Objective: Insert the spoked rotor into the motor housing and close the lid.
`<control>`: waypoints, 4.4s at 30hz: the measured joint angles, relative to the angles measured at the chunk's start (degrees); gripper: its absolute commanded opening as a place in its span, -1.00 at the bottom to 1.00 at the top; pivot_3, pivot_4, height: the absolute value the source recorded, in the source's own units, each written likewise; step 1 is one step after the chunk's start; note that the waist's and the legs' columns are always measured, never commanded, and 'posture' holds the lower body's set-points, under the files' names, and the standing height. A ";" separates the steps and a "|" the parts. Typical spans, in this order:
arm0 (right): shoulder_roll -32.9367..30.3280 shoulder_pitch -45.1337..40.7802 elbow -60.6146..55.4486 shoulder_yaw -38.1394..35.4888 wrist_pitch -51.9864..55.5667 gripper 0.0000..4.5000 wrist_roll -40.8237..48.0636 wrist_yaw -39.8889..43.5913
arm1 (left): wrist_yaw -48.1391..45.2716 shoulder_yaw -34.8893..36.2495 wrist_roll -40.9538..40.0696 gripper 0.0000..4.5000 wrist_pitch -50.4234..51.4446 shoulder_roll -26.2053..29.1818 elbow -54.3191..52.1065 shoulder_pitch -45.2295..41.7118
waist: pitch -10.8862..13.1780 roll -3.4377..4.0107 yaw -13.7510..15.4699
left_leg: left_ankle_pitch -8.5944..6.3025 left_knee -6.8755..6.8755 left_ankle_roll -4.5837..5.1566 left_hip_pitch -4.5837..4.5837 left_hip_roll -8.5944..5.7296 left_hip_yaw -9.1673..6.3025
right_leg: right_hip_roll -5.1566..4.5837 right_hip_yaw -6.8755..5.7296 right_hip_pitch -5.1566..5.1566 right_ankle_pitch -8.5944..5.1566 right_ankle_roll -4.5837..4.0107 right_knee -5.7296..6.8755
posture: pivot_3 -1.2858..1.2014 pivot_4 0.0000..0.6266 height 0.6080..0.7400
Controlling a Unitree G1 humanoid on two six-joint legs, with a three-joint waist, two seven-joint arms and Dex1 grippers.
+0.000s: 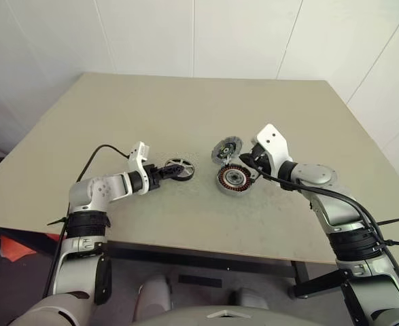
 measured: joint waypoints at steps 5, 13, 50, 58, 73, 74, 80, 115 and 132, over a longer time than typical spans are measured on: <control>0.03 0.00 0.00 0.00 -0.01 -0.98 0.00 -0.37 | 1.36 1.35 -1.02 1.00 0.88 -0.77 0.24 -0.20 | 0.00 0.00 0.12 | 0.00 -0.01 0.00 -0.01 0.00 -0.01 | 0.01 -0.01 -0.01 0.00 0.00 -0.01 | 0.03 -1.00 1.00; 0.02 0.00 0.09 0.00 -0.07 -1.00 0.00 -0.54 | 2.17 0.74 -1.01 0.13 1.06 -0.78 0.62 0.57 | 0.00 0.00 0.08 | 0.00 -0.02 0.00 -0.03 0.04 -0.02 | 0.01 -0.01 -0.06 -0.01 0.01 -0.01 | 0.03 -1.00 1.00; -4.46 -2.18 8.85 -1.91 -2.92 -1.00 -1.95 -2.62 | -0.15 13.80 -21.77 -0.70 24.66 4.10 3.50 -3.26 | 0.01 0.00 -0.03 | 0.03 -0.06 -0.05 -0.01 -0.04 0.03 | 0.08 -0.03 -0.13 0.00 0.01 0.00 | 0.03 -1.00 1.00; -7.77 -5.28 16.36 -4.67 -5.18 -1.00 -4.78 -4.81 | 0.01 3.00 -31.24 -0.70 26.38 5.00 8.68 -3.22 | 0.01 0.00 0.07 | 0.03 -0.04 -0.05 -0.02 0.01 0.02 | 0.09 -0.04 -0.11 0.00 0.00 0.00 | 0.03 -1.00 1.00; -7.93 -3.64 16.75 -6.61 -5.28 -1.00 -5.50 -6.04 | -5.31 -3.25 -24.35 -0.70 20.66 -4.41 25.83 -14.05 | 0.03 -0.03 0.22 | 0.01 0.07 -0.01 -0.02 -0.07 0.01 | 0.05 -0.07 0.03 0.00 0.00 -0.02 | 0.03 -1.00 1.00; -7.93 -3.50 16.70 -6.64 -5.24 -1.00 -5.51 -6.05 | -5.69 -3.08 -23.74 -0.70 19.73 -4.84 26.91 -14.50 | 0.03 -0.03 0.21 | 0.00 0.07 0.01 -0.02 -0.07 0.01 | 0.05 -0.07 0.02 0.00 0.01 -0.02 | 0.03 -1.00 1.00; -7.93 -3.14 16.31 -6.90 -5.15 -1.00 -5.53 -6.15 | -7.13 -2.45 -19.03 -0.70 13.76 -8.01 33.40 -16.00 | 0.04 -0.03 0.18 | -0.02 0.06 0.06 -0.02 -0.05 0.01 | 0.05 -0.11 0.01 0.00 0.00 -0.04 | 0.03 -1.00 1.00; -6.87 -3.60 16.50 -6.86 -6.45 -1.00 -6.54 -6.15 | -5.68 5.65 -9.54 -0.70 1.66 -14.23 41.89 -21.06 | 0.06 -0.05 0.26 | -0.09 0.09 0.17 -0.05 -0.06 0.02 | -0.02 -0.14 0.03 0.00 0.00 -0.08 | 0.03 -1.00 1.00; -5.78 -3.58 16.49 -6.83 -6.65 -1.00 -6.78 -6.17 | -5.25 5.37 -7.13 -0.11 2.35 -13.04 40.82 -21.17 | 0.07 -0.04 0.21 | -0.09 0.07 0.17 -0.06 -0.02 0.01 | -0.02 -0.14 0.00 0.00 0.00 -0.09 | 0.03 -1.00 1.00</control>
